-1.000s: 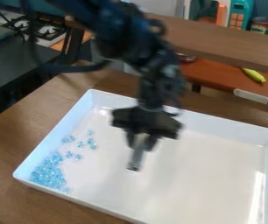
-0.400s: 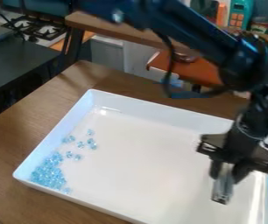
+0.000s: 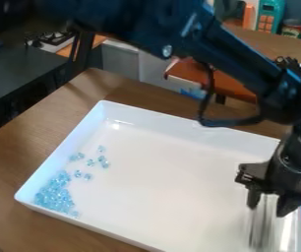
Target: Sweep into pile
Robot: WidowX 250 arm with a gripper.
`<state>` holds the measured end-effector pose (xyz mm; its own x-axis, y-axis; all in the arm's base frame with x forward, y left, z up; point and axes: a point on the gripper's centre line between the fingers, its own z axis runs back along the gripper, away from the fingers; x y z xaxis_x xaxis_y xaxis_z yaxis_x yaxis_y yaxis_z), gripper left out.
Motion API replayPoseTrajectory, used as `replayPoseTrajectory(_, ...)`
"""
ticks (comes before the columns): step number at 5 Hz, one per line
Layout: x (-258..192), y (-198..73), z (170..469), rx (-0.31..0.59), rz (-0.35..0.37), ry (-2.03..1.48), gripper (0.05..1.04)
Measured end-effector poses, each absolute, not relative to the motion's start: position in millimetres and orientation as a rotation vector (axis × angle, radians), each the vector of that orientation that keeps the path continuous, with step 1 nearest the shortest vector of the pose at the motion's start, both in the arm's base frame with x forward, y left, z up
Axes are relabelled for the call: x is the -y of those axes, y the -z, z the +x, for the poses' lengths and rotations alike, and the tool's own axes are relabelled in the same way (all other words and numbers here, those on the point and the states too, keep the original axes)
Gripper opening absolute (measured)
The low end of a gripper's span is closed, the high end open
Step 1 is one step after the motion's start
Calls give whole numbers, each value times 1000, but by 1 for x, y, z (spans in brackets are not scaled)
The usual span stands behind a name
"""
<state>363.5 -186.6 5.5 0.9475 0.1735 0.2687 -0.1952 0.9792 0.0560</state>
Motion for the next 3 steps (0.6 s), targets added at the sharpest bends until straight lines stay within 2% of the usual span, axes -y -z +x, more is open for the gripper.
replayPoseTrajectory(1,189,-2,362,261,62,-182,992)
replayPoseTrajectory(2,184,-23,354,249,9,-179,1005)
replayPoseTrajectory(3,152,-87,346,266,-89,-209,999)
